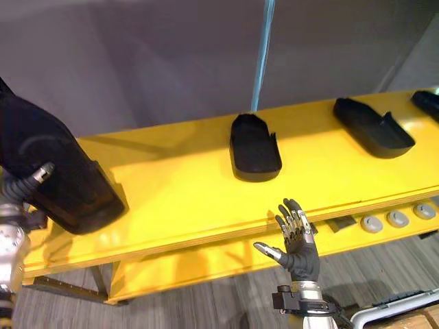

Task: Walk over and take plastic housings, then place them on the shelf

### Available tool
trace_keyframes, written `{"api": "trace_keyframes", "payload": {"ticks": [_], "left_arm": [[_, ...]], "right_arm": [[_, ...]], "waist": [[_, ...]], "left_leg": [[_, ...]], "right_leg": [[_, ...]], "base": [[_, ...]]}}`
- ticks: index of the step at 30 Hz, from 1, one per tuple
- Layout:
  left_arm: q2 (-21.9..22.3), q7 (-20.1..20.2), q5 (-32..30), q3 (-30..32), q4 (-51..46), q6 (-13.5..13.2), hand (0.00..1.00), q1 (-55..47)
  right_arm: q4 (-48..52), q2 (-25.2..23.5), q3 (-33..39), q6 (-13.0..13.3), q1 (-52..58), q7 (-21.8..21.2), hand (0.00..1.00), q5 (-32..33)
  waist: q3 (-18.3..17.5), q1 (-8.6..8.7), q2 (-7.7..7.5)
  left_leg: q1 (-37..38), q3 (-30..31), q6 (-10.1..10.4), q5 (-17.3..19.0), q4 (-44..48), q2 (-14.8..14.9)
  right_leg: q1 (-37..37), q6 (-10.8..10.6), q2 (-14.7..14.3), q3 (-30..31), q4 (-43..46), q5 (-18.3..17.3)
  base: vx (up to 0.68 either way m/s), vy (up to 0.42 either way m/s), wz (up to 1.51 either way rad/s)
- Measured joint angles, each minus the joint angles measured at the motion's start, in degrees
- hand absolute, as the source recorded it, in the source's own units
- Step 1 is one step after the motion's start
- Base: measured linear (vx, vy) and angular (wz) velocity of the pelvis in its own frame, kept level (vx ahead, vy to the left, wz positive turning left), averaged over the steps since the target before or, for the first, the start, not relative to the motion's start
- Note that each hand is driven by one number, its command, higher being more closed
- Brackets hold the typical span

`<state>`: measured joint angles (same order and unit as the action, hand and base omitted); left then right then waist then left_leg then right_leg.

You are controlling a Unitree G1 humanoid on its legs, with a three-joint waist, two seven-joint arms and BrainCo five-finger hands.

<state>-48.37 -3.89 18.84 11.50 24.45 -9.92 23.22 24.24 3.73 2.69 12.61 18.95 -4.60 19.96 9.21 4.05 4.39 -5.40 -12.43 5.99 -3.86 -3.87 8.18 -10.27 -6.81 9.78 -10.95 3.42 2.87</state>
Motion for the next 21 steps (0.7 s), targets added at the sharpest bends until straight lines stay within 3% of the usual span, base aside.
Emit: {"api": "trace_keyframes", "payload": {"ticks": [4, 9, 15, 21], "left_arm": [[-7.66, 4.72, 8.24, -4.63, 6.96, -0.25, 1.0, 5.53], [-12.95, 9.5, 14.07, -11.39, 13.18, 0.39, 1.0, 8.43], [-13.07, 12.95, 15.85, -19.26, 15.72, 2.41, 1.0, 9.11], [-13.47, 13.12, 14.6, -22.54, 16.73, 2.4, 1.0, 12.68]], "right_arm": [[-0.07, -0.21, -1.06, 0.01, -0.65, 0.1, 0.0, -1.04], [-0.1, -0.01, -3.98, 0.14, -1.35, 0.24, 0.0, -1.24], [-0.1, 1.01, -7.95, 0.99, -3.5, 0.62, 0.0, -1.28], [-0.11, 1.05, -11.28, 1.3, -3.59, 0.51, 0.0, -1.27]], "waist": [[3.01, -0.06, 0.65], [5.18, 0.69, 0.51], [8.3, 1.72, 0.51], [9.32, 2.06, 0.31]], "left_leg": [[-1.51, -1.36, -0.15, -0.13, 0.11, -0.03], [-3.22, -3.18, -0.14, -0.12, 1.22, 0.05], [-4.1, -4.95, -0.12, -0.09, 2.59, 0.45], [-5.34, -6.41, -0.09, -0.06, 3.69, 0.87]], "right_leg": [[-2.8, 0.0, -0.06, 1.51, 0.82, 0.0], [-5.46, 0.01, -0.21, 3.7, 1.38, 0.01], [-7.32, 0.06, -0.63, 6.43, 2.25, -0.01], [-9.28, 0.11, -0.99, 7.82, 3.55, -0.04]], "base": [[0.01, 0.012, -0.16], [0.02, 0.001, -0.2], [0.01, -0.003, -0.15], [-0.02, 0.006, -0.09]]}}
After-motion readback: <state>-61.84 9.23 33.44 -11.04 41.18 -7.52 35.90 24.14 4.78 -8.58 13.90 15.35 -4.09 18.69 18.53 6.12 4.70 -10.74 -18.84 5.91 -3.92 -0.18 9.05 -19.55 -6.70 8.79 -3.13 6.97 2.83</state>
